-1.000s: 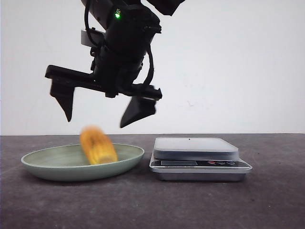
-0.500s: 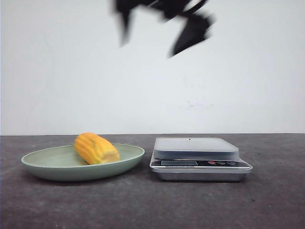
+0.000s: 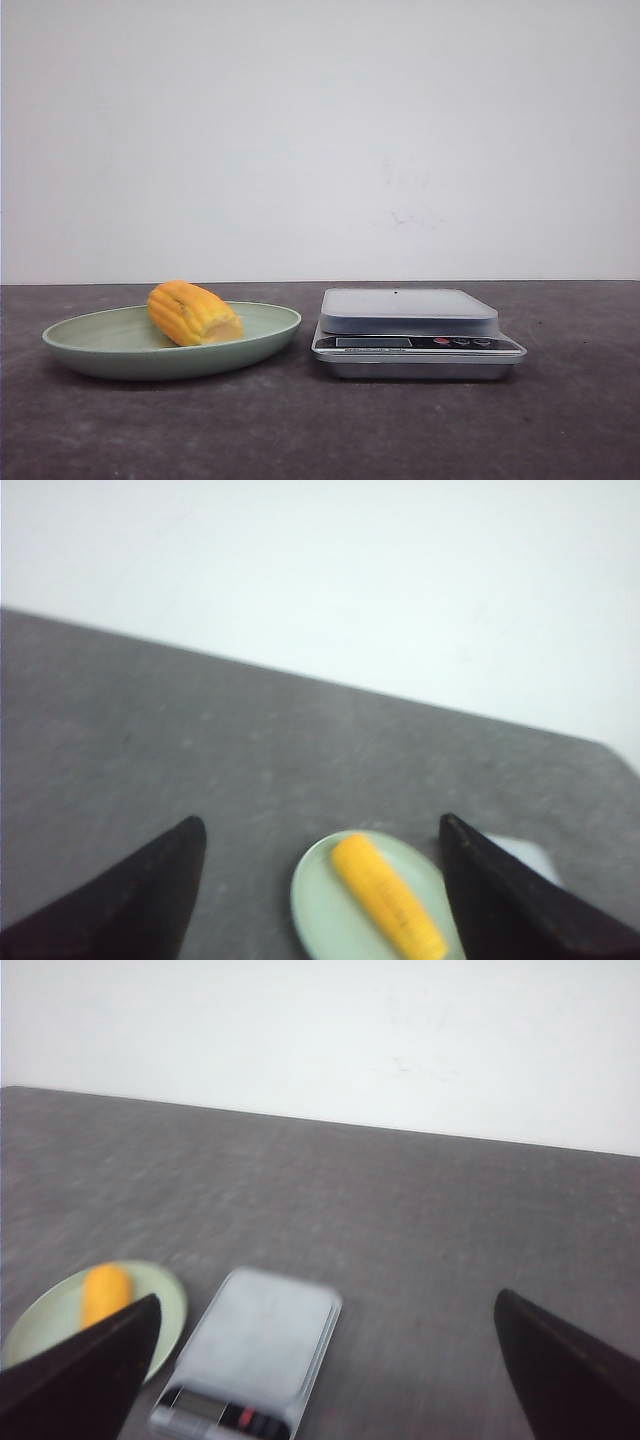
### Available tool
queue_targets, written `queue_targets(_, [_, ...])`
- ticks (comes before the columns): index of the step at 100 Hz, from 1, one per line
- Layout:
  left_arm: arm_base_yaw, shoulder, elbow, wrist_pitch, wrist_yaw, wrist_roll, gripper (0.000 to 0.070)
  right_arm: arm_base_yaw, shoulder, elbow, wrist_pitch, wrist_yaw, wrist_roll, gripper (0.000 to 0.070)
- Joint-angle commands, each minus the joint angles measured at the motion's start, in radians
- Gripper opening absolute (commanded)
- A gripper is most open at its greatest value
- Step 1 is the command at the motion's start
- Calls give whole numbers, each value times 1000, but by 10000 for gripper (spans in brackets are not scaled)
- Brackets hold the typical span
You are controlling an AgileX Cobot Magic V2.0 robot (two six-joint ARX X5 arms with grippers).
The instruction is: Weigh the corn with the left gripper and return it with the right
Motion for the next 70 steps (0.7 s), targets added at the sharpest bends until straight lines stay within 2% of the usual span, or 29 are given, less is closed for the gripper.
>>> queue_targets(1, [-7,1,3,32,23,41,424,9,-56,12,-74,-24,23,655])
queue_targets(15, [-7,1,-14,32,42,39,408,8,-185,-1,-182,-8,23,650])
queue_targets(19, [-7,1,-25,32,46,36,363,8,-215,-8,-189,-2,20,595])
queue_targets(22, [-7,1,-34,34,47,34,318,8,-233,-14,-188,3,19,498])
queue_targets(24, [-7,1,-41,34,46,32,277,8,-243,-19,-185,6,18,408])
queue_targets(28, [-7,1,-55,39,47,32,162,8,-259,-29,-179,12,13,183])
queue_targets(31, [-7,1,-68,51,47,34,44,8,-267,-37,-174,13,4,0])
queue_targets(32, [-7,1,-72,56,47,34,0,8,-269,-40,-172,13,-2,0])
queue_targets(35, [-7,1,-89,81,47,33,9,8,-272,-48,-164,13,-13,18])
queue_targets(49, [-7,3,-169,231,99,37,8,8,-273,-101,-85,-13,-3,14])
queue_targets(57, [-7,11,-220,340,114,42,9,8,-272,-153,14,-48,12,14])
queue_targets(70, [-7,56,-272,474,116,40,21,8,-272,-253,204,-49,71,14])
